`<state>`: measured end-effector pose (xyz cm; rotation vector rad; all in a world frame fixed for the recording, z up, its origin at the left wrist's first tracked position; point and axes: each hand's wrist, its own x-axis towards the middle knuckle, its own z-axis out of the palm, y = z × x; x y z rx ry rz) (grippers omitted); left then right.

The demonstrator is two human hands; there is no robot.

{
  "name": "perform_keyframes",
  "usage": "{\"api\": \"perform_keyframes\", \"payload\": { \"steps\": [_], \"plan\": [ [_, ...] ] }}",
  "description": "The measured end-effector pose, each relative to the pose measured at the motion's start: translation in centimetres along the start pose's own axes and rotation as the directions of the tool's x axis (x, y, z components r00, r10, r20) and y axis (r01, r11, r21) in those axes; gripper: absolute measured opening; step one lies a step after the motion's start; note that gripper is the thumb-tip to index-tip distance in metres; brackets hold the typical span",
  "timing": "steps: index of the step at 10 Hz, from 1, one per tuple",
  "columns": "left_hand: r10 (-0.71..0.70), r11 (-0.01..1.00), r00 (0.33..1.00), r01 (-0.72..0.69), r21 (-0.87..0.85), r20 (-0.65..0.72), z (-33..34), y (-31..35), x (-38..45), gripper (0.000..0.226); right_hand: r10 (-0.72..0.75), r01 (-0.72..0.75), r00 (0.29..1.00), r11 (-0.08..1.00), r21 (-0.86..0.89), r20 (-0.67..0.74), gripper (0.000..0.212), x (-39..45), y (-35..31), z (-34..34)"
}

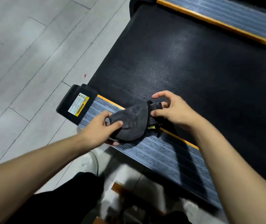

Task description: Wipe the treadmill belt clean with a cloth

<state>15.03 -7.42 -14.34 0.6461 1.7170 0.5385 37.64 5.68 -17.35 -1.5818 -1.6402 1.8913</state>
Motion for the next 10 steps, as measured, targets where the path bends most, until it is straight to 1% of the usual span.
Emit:
{"api": "perform_keyframes", "payload": {
  "steps": [1,2,3,4,5,6,7,8,9,10],
  "plan": [
    [-0.069,0.993,0.998,0.068,0.095,0.009,-0.5,-1.0,-1.0,0.028,0.015,-0.022,0.992,0.998,-0.053,-0.129,0.049,-0.4,-0.3,3.0],
    [-0.083,0.983,0.996,0.077,0.164,0.033,-1.5,-1.7,-1.0,0.026,0.018,-0.046,0.984,0.987,-0.152,-0.179,0.041,-0.1,-0.8,5.1],
    [-0.115,0.981,0.993,0.11,0.161,0.025,-2.5,-3.2,-1.1,0.028,-0.023,-0.027,0.985,0.959,-0.282,-0.174,0.032,0.3,-1.7,7.5],
    [-0.096,0.98,0.994,0.105,0.169,-0.061,-3.1,-4.9,-1.7,0.03,-0.099,0.014,0.977,0.915,-0.402,-0.191,0.034,0.4,-2.4,10.0],
    [-0.118,0.955,0.983,0.151,0.257,-0.139,-3.5,-7.3,-1.8,0.047,-0.283,0.047,0.925,0.747,-0.664,-0.253,0.041,-0.2,-1.9,12.5],
    [-0.15,0.934,0.98,0.184,0.306,-0.13,-3.3,-9.5,-1.3,0.066,-0.346,0.065,0.923,0.567,-0.821,-0.166,0.045,-2.3,0.2,14.7],
    [-0.148,0.879,0.98,0.192,0.436,-0.131,-3.1,-8.2,-1.5,0.059,-0.146,0.064,0.989,0.548,-0.834,-0.02,0.067,-4.3,1.7,15.5],
    [-0.083,0.787,0.988,0.147,0.599,-0.134,-3.7,-6.5,-1.6,0.042,-0.1,0.052,0.995,0.573,-0.818,-0.007,0.07,-4.6,0.7,14.6],
    [0.066,0.67,0.996,0.002,0.743,-0.062,-5.1,-3.0,-2.6,0.041,-0.189,0.051,0.979,0.604,-0.795,-0.081,0.066,-5.3,-3.2,13.1],
    [0.284,0.479,0.958,-0.17,0.861,0.031,-6.2,2.1,-3.8,0.045,-0.263,0.029,0.949,0.626,-0.779,-0.175,0.064,-6.3,-7.4,11.4]
  ]
}}
